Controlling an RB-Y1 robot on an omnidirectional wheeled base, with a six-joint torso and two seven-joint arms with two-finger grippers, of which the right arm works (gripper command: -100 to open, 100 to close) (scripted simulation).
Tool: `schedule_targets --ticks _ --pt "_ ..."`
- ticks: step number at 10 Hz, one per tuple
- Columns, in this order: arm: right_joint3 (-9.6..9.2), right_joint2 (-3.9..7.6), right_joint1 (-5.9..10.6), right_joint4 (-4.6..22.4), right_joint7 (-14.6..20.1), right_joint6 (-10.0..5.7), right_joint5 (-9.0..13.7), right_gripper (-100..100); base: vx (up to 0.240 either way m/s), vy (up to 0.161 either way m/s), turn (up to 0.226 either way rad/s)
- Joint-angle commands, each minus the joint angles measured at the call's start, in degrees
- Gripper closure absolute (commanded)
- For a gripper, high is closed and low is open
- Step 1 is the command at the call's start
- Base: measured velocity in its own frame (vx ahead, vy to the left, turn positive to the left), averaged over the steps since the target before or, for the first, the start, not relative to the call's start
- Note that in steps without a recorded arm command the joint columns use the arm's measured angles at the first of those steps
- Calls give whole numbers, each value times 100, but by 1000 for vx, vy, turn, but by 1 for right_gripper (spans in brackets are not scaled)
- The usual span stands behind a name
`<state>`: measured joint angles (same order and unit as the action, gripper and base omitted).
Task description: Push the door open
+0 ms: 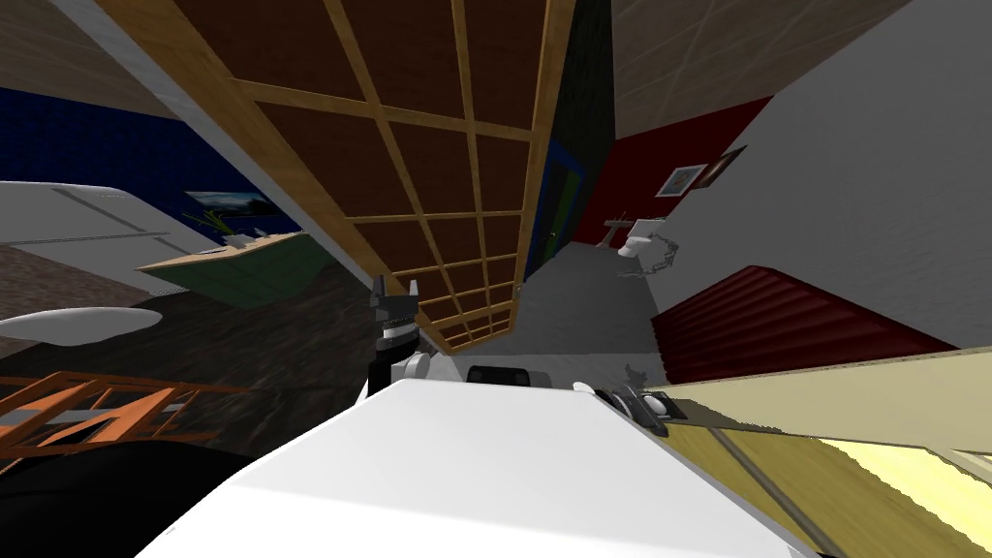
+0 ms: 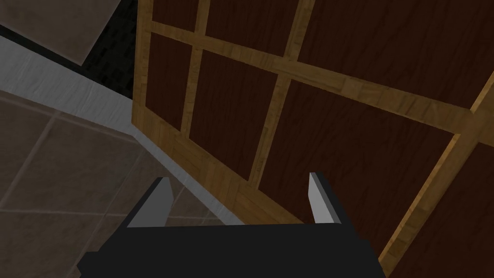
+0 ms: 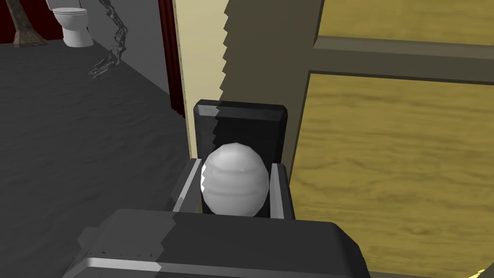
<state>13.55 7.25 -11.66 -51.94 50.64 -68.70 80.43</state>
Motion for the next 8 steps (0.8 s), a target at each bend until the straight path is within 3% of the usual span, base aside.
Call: schedule_targets --ticks 1,8 --pt "80 -2 -5 11 -29 -76 111 100 58 -148 8" --pt "523 -14 -33 74 -190 -496 722 100 88 -212 6"
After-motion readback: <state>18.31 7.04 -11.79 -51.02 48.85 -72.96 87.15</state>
